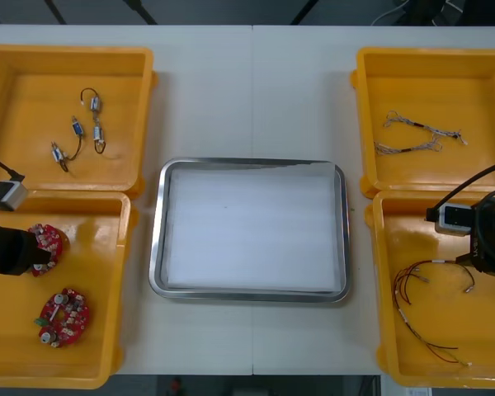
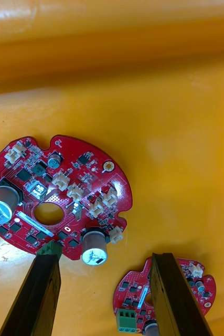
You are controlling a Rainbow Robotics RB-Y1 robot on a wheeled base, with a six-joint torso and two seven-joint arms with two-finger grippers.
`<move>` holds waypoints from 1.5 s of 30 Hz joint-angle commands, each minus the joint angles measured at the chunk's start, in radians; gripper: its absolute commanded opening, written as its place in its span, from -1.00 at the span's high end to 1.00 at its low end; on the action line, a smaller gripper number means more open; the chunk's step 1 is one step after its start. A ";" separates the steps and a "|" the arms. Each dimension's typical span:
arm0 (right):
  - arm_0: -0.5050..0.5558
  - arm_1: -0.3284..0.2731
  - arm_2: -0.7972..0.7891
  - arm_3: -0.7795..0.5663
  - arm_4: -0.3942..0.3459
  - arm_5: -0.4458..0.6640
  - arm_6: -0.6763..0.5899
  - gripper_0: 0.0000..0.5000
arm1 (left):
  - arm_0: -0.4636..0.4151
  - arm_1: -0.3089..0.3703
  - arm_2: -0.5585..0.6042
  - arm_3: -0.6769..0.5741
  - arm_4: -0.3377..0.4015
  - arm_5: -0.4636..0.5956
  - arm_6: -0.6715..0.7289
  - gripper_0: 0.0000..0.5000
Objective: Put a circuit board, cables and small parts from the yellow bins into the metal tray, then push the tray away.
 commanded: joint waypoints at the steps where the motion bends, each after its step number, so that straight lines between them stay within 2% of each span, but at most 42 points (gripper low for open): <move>1: -0.015 -0.032 0.045 0.003 0.037 -0.030 0.009 -1.00 | 0.033 -0.006 -0.006 0.007 0.006 -0.011 0.048 -1.00; 8: -0.015 0.001 0.056 0.044 0.040 -0.037 0.021 -1.00 | 0.035 -0.006 -0.023 0.010 -0.001 -0.022 0.051 -1.00; 18: -0.015 0.011 0.094 0.050 0.046 -0.089 0.013 -1.00 | 0.035 -0.006 -0.058 0.022 -0.010 -0.076 0.063 -1.00; 45: -0.002 0.060 0.095 0.050 0.069 -0.087 -0.004 -1.00 | 0.038 -0.010 -0.061 0.041 -0.007 -0.087 0.082 -1.00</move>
